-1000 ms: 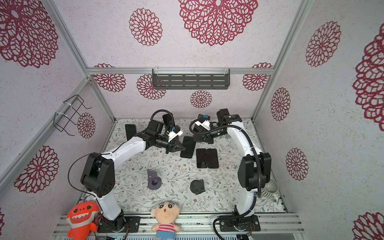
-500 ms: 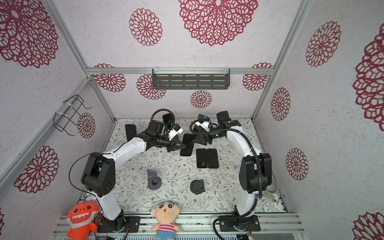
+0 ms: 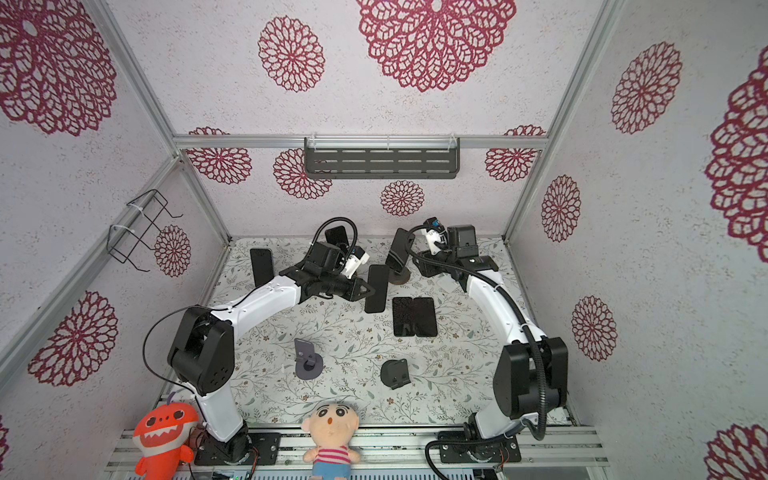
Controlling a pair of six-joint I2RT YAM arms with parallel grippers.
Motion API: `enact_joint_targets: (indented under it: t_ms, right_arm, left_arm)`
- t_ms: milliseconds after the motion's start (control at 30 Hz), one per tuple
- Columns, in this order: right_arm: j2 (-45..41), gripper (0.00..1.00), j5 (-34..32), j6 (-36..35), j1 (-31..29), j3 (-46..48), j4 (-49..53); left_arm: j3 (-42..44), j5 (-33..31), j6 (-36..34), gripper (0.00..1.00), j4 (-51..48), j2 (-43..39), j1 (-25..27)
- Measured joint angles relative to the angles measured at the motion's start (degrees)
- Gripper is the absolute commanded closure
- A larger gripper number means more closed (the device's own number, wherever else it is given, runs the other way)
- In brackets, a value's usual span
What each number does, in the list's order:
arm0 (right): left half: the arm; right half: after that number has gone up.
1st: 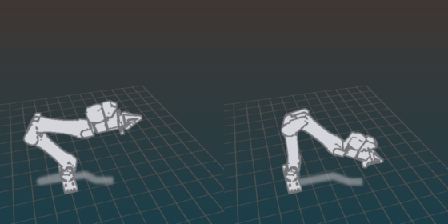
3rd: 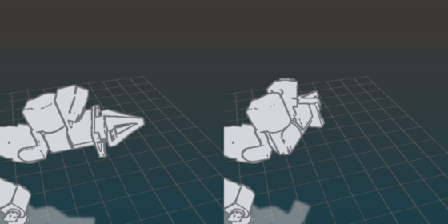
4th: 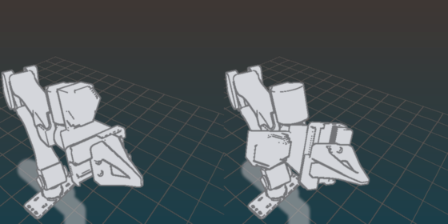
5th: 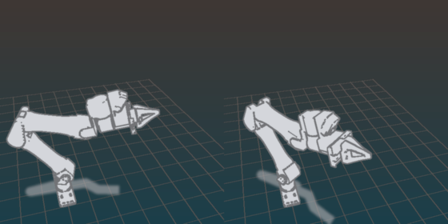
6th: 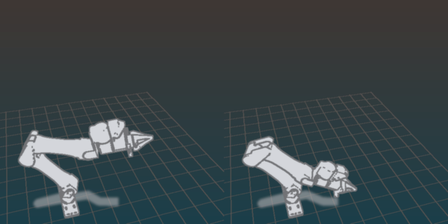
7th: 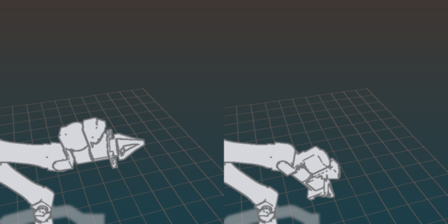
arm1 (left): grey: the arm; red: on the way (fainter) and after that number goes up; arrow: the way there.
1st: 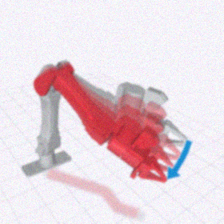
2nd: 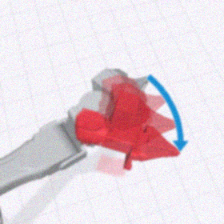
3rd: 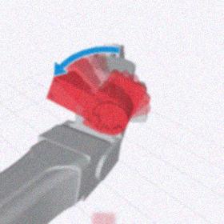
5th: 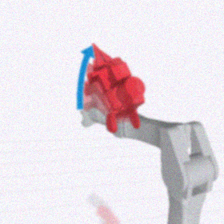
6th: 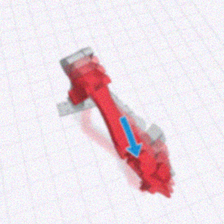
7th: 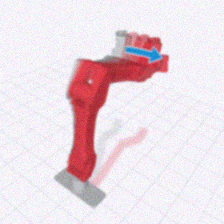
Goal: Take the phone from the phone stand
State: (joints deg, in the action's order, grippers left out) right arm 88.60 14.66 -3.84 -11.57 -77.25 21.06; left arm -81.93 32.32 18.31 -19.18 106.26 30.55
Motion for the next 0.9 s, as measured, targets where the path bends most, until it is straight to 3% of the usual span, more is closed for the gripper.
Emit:
enact_joint_targets:
  t_ms: [100, 300, 600, 900]
  right_arm:
    - [-2.08, 0.56, -7.58, 2.91, 0.07, 4.02, 1.49]
    - [-4.76, 0.98, -16.13, 6.12, 0.90, 12.57, 4.28]
    - [-4.15, 1.00, -17.22, 6.45, 3.26, 19.78, 3.87]
    - [2.27, 1.00, -16.06, 5.22, 3.56, 22.58, -0.66]
  left_arm:
    - [-0.55, -1.31, 5.44, 1.00, -0.04, 0.90, 0.00]
    - [-0.55, -2.16, 11.06, 1.00, -0.48, 4.37, 0.07]
    - [-1.79, -2.95, 14.16, 1.00, -2.71, 9.68, 0.17]
    - [-3.93, -3.06, 15.69, 1.00, -3.89, 13.09, 0.79]
